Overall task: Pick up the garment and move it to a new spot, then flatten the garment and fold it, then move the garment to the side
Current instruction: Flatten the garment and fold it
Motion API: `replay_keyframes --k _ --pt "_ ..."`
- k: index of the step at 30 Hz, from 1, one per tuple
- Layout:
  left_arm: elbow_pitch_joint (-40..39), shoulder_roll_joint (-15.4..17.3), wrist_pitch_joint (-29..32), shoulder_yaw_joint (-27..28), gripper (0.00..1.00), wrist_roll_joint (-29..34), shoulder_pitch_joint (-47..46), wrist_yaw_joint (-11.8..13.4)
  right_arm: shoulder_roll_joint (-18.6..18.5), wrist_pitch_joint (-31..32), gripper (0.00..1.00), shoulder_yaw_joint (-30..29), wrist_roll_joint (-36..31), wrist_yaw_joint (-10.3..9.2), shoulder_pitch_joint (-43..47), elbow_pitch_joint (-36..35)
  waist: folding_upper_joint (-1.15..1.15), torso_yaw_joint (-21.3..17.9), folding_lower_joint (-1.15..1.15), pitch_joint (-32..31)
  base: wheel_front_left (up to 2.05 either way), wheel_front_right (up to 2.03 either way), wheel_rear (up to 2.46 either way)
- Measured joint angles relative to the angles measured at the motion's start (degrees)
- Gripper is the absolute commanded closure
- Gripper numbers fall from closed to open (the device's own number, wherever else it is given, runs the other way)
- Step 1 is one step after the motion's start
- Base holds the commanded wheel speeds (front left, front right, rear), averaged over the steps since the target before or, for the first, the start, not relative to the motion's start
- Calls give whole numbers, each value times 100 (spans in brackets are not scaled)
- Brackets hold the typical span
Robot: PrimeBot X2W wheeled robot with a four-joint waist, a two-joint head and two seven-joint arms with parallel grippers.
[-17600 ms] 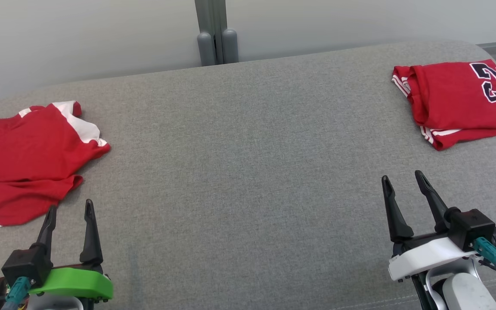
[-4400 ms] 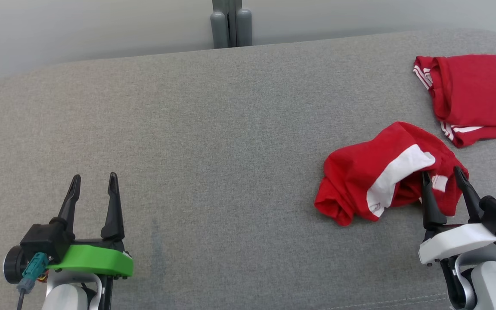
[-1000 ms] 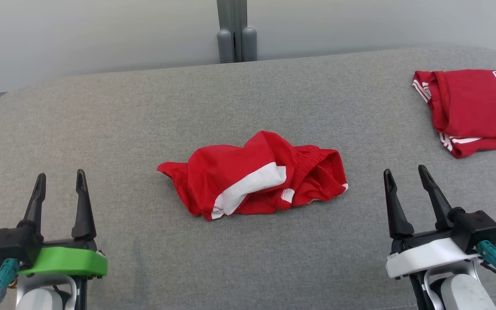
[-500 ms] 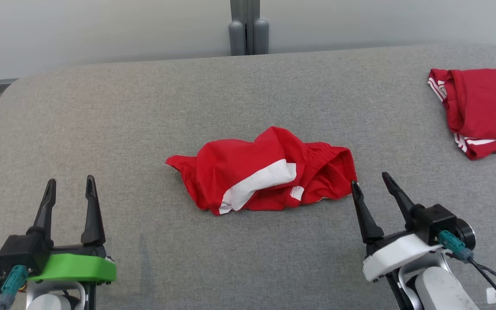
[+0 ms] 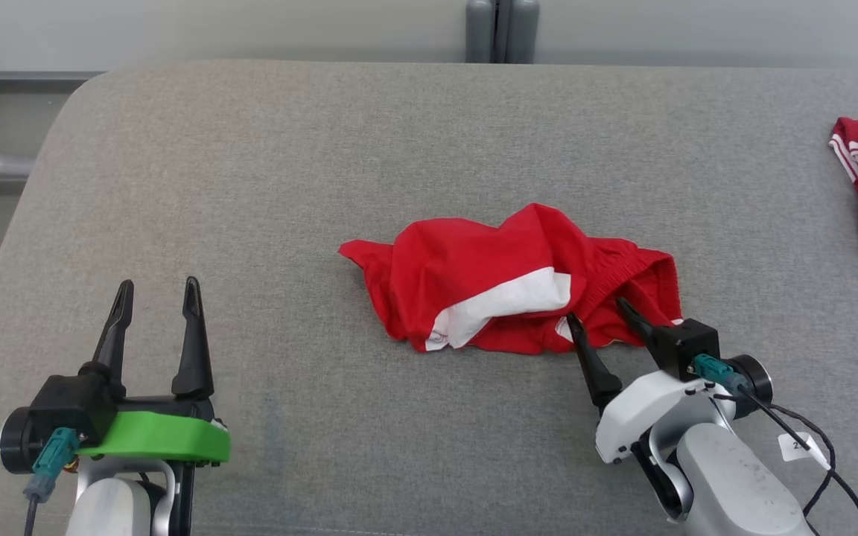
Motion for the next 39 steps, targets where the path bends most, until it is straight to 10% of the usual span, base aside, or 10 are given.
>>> replay_keyframes --k 5,7,8,31,33,39 --pt "60 -30 -1 0 0 53 -77 -32 58 0 0 -3 98 1 -233 466 0 225 0 122 0 0 0" --pt "89 -41 0 -2 0 59 -108 -45 70 0 77 -19 149 1 -313 521 0 295 0 162 0 0 0" --pt "93 -46 0 2 0 60 -119 -48 82 0 100 -25 179 0 -348 543 0 327 0 181 0 0 0" --pt "165 -100 0 149 0 145 181 -76 -684 12 100 -174 906 1 1049 -1515 0 -526 0 -240 0 0 0" --pt "190 -112 0 127 0 145 185 -76 -706 14 0 -220 902 0 1078 -1518 0 -592 0 -278 0 0 0" --pt "237 -121 0 126 0 145 246 -77 -665 10 0 -326 846 0 1178 -1693 0 -686 0 -393 0 0 0"
